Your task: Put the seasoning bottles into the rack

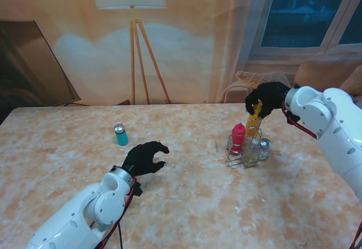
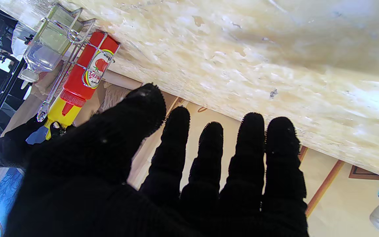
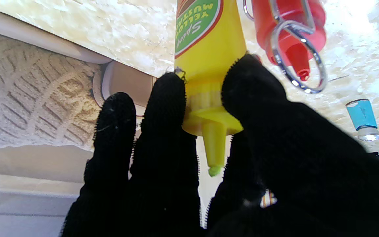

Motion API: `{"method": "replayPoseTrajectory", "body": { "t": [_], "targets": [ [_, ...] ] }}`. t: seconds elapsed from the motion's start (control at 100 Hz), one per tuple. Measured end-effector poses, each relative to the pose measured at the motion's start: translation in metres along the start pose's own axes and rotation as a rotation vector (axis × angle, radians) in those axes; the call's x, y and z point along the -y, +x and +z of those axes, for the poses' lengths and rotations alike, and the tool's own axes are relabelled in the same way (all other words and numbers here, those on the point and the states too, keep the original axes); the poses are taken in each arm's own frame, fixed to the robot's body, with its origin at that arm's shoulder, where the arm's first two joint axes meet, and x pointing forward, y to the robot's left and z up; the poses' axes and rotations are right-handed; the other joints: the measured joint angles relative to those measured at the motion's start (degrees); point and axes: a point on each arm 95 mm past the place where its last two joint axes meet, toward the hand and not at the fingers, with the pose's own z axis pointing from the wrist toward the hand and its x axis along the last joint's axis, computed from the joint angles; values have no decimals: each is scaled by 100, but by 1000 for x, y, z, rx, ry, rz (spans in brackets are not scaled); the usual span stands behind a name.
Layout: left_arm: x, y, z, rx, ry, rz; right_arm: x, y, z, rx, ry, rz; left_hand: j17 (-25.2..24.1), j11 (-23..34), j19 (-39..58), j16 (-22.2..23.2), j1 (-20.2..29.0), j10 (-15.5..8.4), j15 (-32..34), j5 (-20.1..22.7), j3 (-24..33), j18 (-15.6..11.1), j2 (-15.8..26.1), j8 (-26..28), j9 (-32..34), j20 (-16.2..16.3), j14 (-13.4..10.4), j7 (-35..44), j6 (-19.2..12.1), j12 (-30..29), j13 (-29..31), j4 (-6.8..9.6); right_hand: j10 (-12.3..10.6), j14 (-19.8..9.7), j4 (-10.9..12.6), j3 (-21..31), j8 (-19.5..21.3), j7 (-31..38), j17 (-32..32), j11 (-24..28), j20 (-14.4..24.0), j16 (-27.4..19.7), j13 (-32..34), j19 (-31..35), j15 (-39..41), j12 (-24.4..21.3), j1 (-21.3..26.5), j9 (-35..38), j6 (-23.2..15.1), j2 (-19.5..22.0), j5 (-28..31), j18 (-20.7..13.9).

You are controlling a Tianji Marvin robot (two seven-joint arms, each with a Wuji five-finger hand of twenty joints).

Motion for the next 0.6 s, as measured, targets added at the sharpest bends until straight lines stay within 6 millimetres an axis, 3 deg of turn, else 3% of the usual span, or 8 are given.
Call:
{"method": "replayPoseTrajectory", "body": {
  "t": [0.6],
  "targets": [
    [0, 0, 0, 0, -1, 0, 7, 2, -6, -23, 42, 14, 0, 0, 0, 0, 0, 0, 0, 0, 0, 0, 0, 0, 0, 0, 0, 1, 0, 0, 0, 0, 0, -2, -1, 0, 0, 0, 0, -49, 6, 1, 0, 1, 2, 1, 2, 55, -1, 0, 8, 0]
  ]
}}
